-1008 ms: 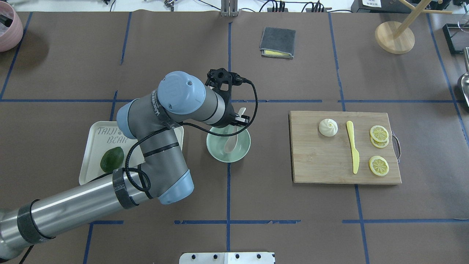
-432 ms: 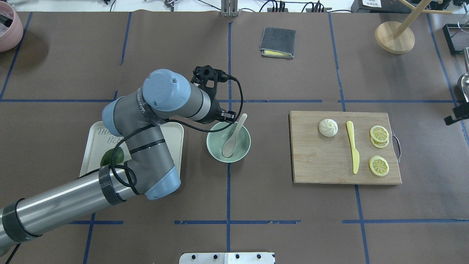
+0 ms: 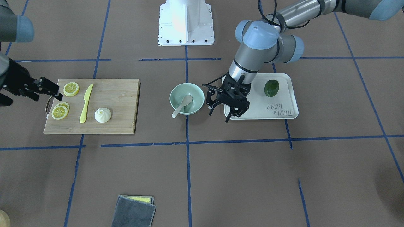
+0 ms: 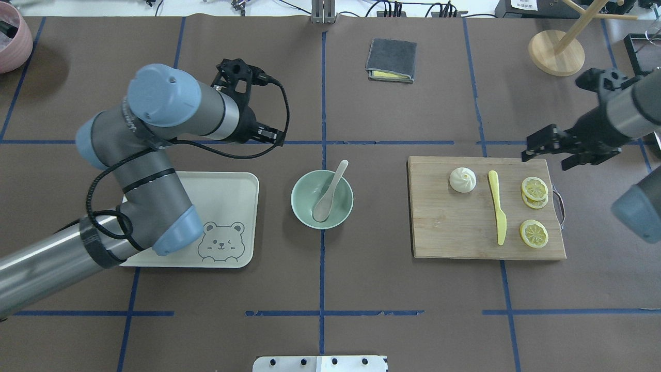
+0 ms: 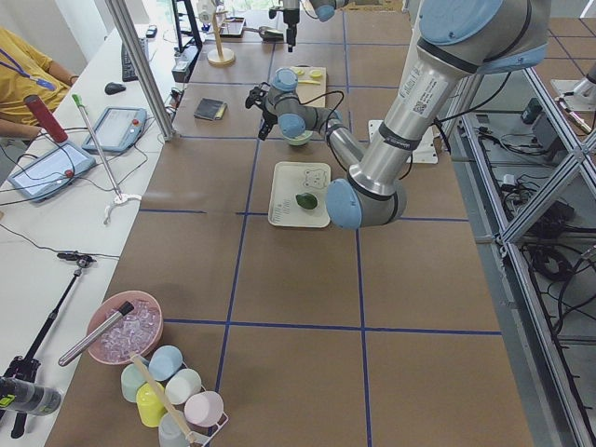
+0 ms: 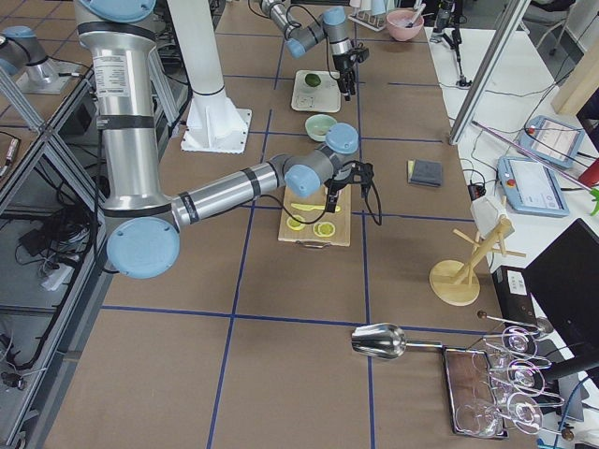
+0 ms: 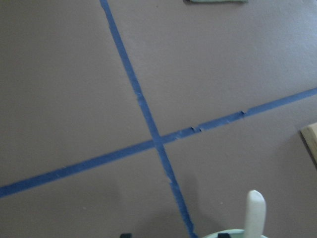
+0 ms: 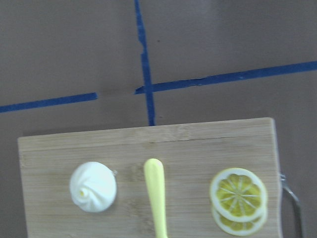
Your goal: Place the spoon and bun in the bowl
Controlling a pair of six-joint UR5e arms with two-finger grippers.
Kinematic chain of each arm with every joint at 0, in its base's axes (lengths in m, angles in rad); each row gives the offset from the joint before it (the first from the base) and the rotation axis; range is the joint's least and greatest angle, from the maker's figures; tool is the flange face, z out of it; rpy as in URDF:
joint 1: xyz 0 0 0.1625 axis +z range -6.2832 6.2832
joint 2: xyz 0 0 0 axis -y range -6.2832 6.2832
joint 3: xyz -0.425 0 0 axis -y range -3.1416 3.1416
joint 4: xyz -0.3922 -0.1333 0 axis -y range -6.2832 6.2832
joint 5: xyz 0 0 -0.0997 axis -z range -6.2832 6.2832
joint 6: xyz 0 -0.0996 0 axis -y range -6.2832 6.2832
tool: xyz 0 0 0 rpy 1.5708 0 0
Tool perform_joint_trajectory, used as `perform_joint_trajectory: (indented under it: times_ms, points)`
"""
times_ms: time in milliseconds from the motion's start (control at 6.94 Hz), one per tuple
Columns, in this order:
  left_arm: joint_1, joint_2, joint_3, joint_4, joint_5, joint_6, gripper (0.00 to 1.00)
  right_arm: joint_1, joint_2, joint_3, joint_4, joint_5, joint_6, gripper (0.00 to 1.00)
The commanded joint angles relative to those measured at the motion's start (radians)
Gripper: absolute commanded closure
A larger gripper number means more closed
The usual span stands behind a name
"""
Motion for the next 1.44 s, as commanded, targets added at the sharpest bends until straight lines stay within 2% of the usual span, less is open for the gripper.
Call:
perform_joint_trajectory:
  times_ms: [0,144,288,576,1008,1297]
  points:
    - [-0.054,0.098,-0.08,0.0,-0.053,0.082,0.34,-0.14,0.1,-0.006,0.003,-0.17,0.117,0.0]
    - [-0.052,0.104,-0.085,0.0,-0.053,0.082,0.34,-0.227,0.118,-0.009,-0.052,-0.292,0.117,0.0]
    - [-0.052,0.104,-0.086,0.0,-0.053,0.081,0.33,-0.248,0.144,-0.012,-0.133,-0.357,0.1,0.01]
    - [-0.052,0.107,-0.098,0.004,-0.053,0.076,0.32,-0.273,0.192,-0.087,-0.143,-0.37,0.098,0.12]
    - [-0.052,0.107,-0.106,0.008,-0.053,0.072,0.31,-0.271,0.21,-0.132,-0.139,-0.372,0.097,0.17]
    - [-0.052,0.107,-0.109,0.008,-0.051,0.07,0.31,-0.263,0.209,-0.133,-0.142,-0.386,0.097,0.46]
